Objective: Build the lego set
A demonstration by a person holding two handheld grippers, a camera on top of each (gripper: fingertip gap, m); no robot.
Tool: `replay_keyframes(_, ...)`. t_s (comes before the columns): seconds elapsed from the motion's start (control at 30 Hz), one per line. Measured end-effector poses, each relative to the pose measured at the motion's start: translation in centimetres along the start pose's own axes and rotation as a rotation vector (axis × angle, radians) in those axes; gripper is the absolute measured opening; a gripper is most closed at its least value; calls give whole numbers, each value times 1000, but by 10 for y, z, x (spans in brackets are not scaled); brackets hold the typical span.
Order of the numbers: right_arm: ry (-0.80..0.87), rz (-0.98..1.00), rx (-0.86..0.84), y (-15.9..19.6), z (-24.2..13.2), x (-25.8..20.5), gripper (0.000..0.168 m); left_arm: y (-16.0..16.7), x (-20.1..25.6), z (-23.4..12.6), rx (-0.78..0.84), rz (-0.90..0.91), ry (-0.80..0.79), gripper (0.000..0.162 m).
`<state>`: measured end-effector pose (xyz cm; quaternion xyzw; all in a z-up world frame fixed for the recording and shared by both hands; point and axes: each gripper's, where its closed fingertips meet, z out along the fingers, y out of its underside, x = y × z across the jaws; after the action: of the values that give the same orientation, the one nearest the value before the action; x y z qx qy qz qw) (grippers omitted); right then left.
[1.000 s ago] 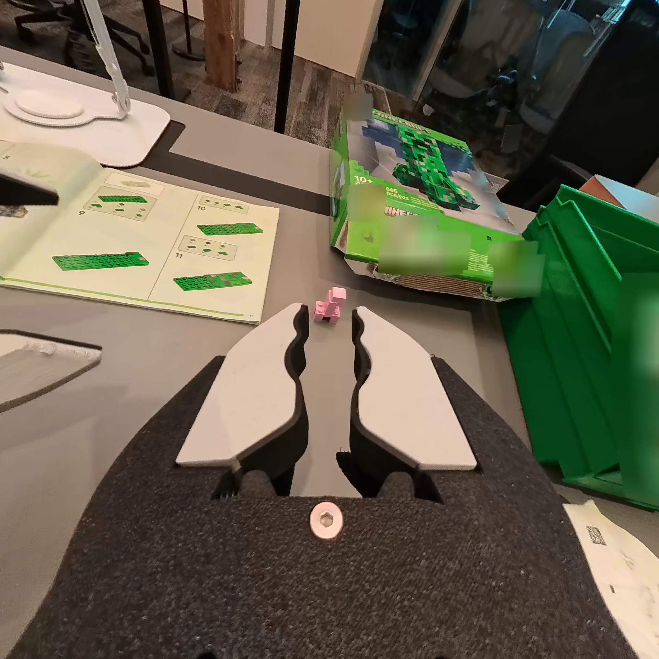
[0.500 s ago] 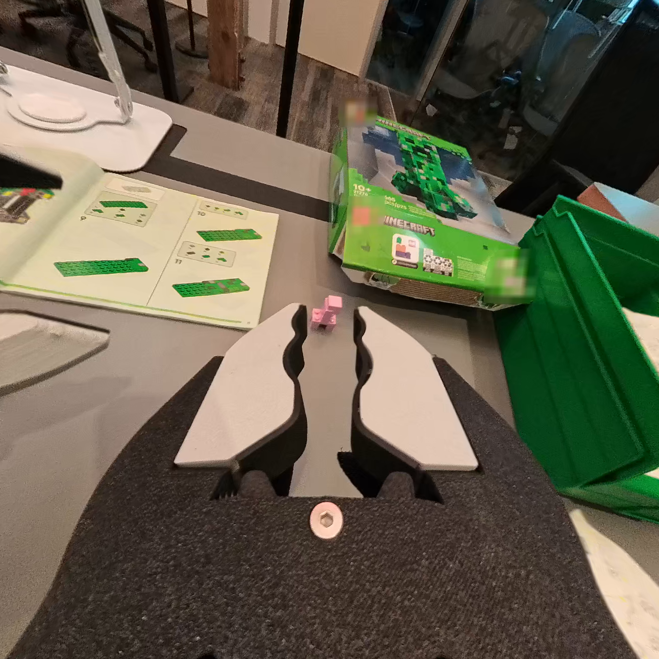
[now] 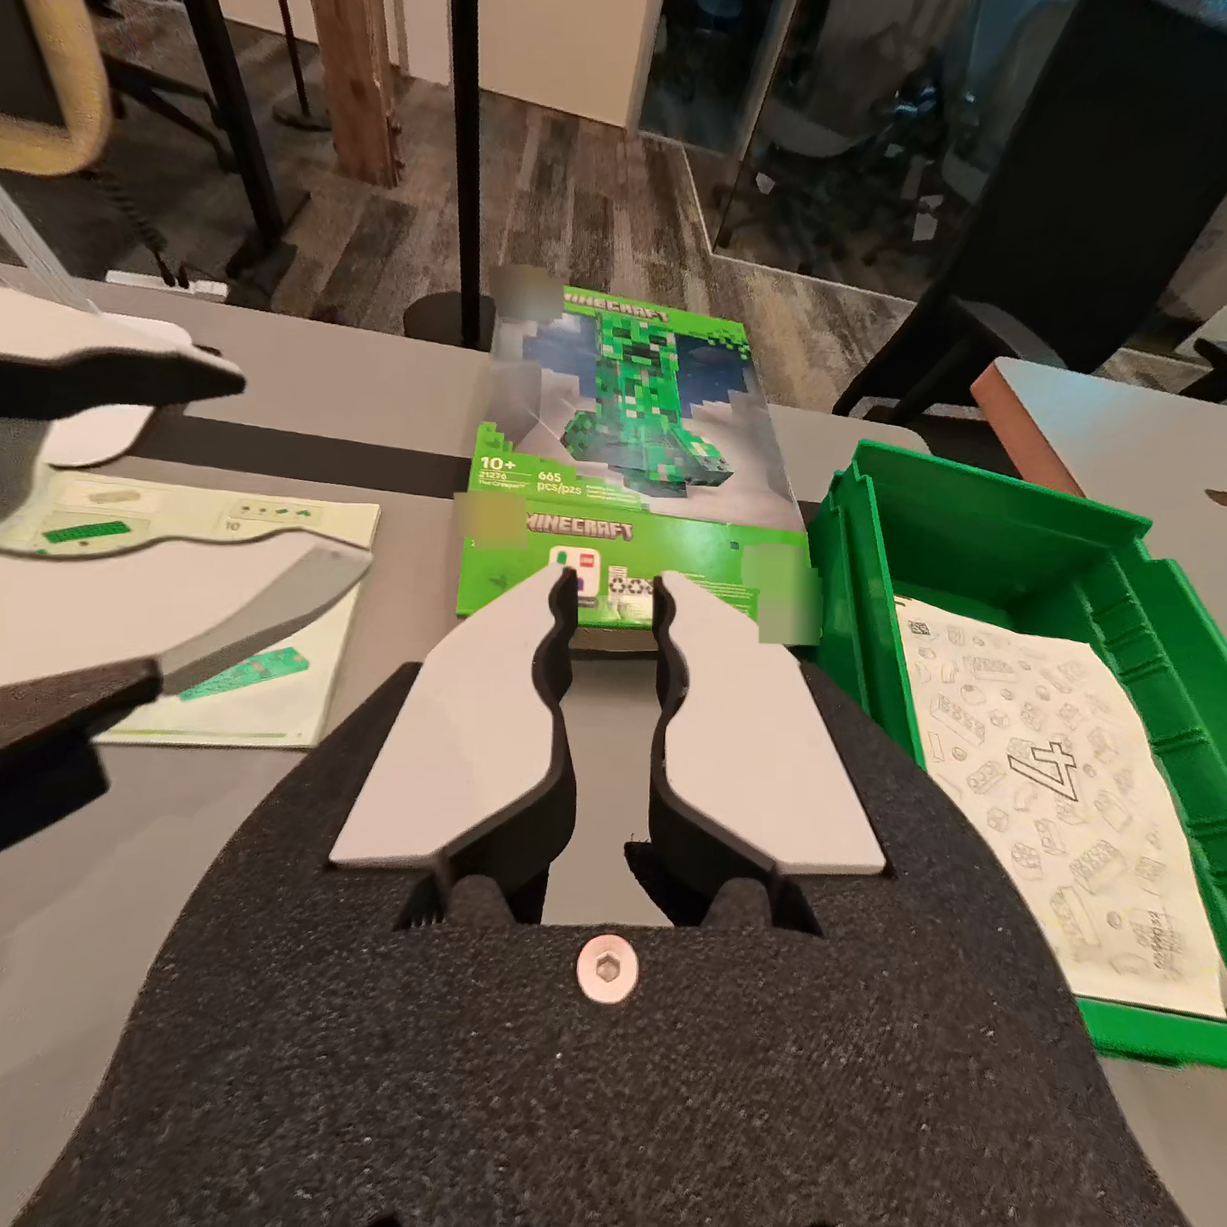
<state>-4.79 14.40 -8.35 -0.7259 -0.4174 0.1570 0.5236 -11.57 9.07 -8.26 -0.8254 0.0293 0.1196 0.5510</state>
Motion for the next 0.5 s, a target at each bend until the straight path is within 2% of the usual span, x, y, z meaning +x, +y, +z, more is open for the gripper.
replay_keyframes(0.13, -18, 20, -14, 6, 3, 4, 21, 8, 8, 20, -45, -3, 14, 58)
replay_keyframes(0.27, -51, 18, -4, 3, 0, -4, 21, 19, 5, 18, -79, 31, -12, 63)
replay_keyframes(0.37, -95, -11, 9, -1, -4, -21, 21, 29, -12, -5, -93, 35, -42, 70)
replay_keyframes(0.5, -171, -68, 40, -11, -5, -53, 21, 64, -65, -72, -135, 48, -126, 72)
